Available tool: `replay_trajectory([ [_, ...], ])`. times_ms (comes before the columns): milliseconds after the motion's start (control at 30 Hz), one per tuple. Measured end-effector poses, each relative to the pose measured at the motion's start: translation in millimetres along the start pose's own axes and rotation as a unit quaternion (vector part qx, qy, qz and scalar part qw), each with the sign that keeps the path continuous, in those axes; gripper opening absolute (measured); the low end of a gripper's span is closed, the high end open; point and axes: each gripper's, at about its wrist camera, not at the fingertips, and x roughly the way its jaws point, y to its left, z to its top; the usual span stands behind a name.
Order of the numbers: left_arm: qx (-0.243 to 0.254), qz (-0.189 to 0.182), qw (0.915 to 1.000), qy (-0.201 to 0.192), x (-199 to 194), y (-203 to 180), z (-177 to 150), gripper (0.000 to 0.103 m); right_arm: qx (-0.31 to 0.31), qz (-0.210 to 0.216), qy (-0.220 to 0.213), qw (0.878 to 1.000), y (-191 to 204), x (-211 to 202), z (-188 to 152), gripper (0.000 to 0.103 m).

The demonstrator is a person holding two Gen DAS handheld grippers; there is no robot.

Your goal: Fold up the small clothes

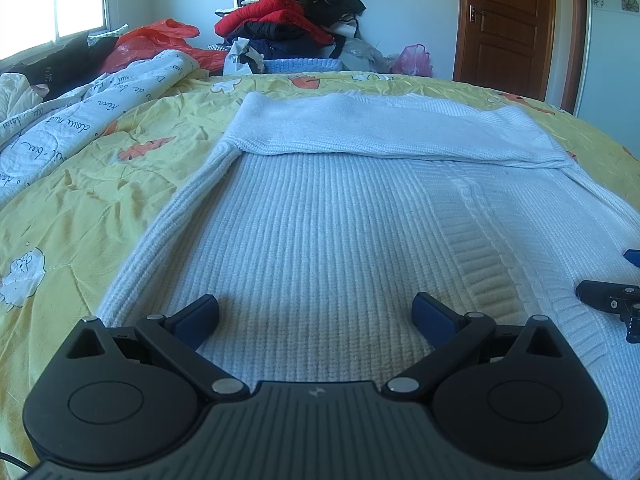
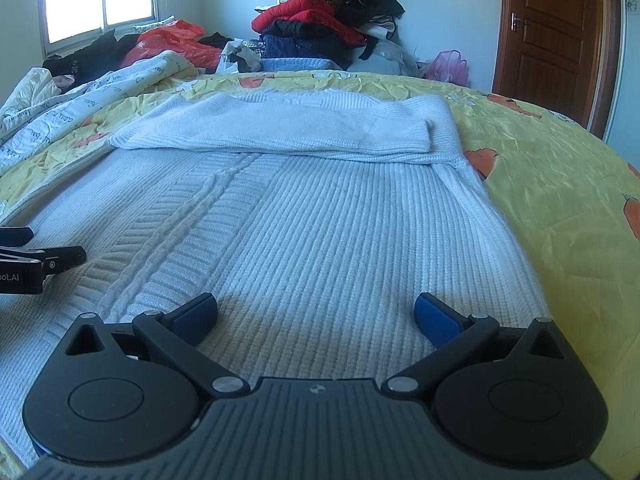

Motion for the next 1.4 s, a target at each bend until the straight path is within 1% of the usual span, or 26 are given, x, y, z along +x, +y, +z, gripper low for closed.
replay_trajectory([
  [1100, -0.001, 0.000, 1.0000, -0.001, -0.3, -0.2, -0.4, 0.103, -0.001, -0.002, -0.002, 1.000, 0.6, -1.4, -0.6, 0.101],
  [1267, 0.000, 0.001, 1.0000, -0.001, -0.6, -0.3, -0.5, 0.103, -0.006, -0.009, -0.007, 1.000, 4.7, -8.0, -5.6, 0.101],
  [1400, 0.004, 0.005, 1.0000, 0.006, -6.9, -0.9, -0.9, 0.103, -0.010, -0.007, -0.005, 1.000, 6.2, -16.9, -11.3, 0.101],
])
